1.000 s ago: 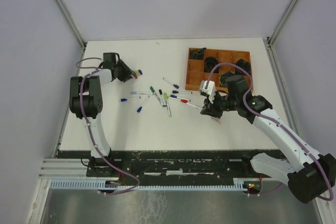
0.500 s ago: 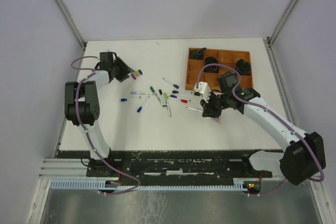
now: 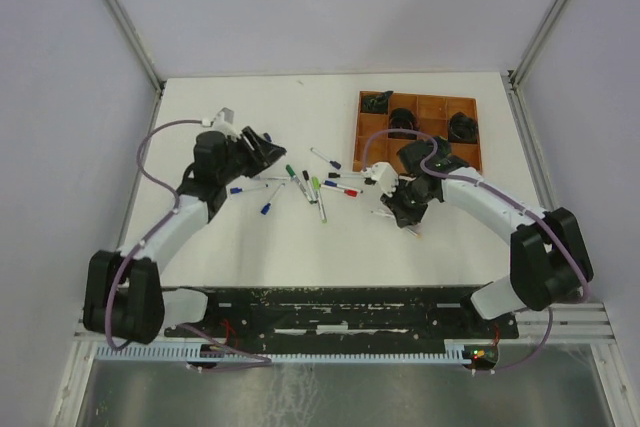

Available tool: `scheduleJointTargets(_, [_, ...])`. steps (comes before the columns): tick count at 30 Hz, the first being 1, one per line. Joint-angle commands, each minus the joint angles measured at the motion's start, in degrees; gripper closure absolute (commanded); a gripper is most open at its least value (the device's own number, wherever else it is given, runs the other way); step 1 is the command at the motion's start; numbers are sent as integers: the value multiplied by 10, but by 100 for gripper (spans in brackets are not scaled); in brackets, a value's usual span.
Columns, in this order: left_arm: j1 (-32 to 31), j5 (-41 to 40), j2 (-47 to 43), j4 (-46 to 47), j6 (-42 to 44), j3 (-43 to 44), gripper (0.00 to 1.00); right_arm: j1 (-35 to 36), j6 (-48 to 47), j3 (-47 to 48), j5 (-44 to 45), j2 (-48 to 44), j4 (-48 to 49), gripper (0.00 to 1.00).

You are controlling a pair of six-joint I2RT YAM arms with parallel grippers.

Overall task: Open the pen caps
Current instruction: Place the pen at the center of the board.

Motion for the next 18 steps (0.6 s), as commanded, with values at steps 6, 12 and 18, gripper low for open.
scheduleJointTargets(6, [-133, -70, -224, 46, -19, -148, 42, 7, 65, 16, 32, 26, 29, 95])
scheduleJointTargets(12, [-163, -90, -309, 49, -55, -231, 42, 12, 81, 15, 43, 58, 44, 94])
scheduleJointTargets(18, [-184, -111, -356, 35, -73, -258, 42, 21, 115, 11, 74, 69, 65, 92])
